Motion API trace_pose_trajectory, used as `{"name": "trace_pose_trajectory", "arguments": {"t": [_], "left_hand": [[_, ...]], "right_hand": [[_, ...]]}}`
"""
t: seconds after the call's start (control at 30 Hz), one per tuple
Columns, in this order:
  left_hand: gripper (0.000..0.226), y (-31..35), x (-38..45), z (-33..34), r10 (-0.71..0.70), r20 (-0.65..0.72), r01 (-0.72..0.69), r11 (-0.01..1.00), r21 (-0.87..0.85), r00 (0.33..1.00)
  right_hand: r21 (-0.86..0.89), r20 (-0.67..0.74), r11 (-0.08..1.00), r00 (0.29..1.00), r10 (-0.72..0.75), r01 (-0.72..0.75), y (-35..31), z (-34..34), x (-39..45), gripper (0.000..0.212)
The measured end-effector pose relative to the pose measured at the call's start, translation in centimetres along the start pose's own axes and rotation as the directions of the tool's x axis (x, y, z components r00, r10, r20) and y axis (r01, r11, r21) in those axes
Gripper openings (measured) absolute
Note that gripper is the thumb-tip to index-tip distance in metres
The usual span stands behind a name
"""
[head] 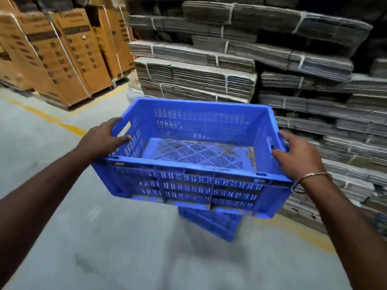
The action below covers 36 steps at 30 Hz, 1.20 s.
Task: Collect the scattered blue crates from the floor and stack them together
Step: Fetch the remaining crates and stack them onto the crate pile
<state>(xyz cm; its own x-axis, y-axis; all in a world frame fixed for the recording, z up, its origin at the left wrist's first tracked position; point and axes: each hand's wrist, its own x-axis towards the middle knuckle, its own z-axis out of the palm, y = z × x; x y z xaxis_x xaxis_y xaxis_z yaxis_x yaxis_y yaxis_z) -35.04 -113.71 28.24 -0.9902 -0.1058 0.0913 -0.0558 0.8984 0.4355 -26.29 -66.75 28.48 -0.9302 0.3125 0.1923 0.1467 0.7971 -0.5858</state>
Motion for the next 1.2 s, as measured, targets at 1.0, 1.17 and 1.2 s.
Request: {"name": "trace_pose_trajectory", "arguments": {"t": [1.0, 1.17, 1.2], "left_hand": [[0.082, 6.4, 37.6, 12.2, 0.31, 0.203, -0.17, 0.844, -0.508, 0.929], [0.063, 5.6, 39.0, 13.5, 0.324, 0.186, -0.15, 0.78, -0.608, 0.928], [0.061, 5.8, 38.8, 13.4, 0.331, 0.174, -0.161, 0.774, -0.612, 0.927]], "right_hand": [[0.161, -0.209, 0.924, 0.903, 0.375, -0.347, 2.2, 10.9, 21.8, 0.066], [0.235, -0.241, 0.899, 0.873, 0.423, -0.37, 2.6, 11.7, 22.0, 0.058], [0.249, -0.24, 0.894, 0.87, 0.431, -0.374, 2.8, 11.7, 22.1, 0.059]]}}
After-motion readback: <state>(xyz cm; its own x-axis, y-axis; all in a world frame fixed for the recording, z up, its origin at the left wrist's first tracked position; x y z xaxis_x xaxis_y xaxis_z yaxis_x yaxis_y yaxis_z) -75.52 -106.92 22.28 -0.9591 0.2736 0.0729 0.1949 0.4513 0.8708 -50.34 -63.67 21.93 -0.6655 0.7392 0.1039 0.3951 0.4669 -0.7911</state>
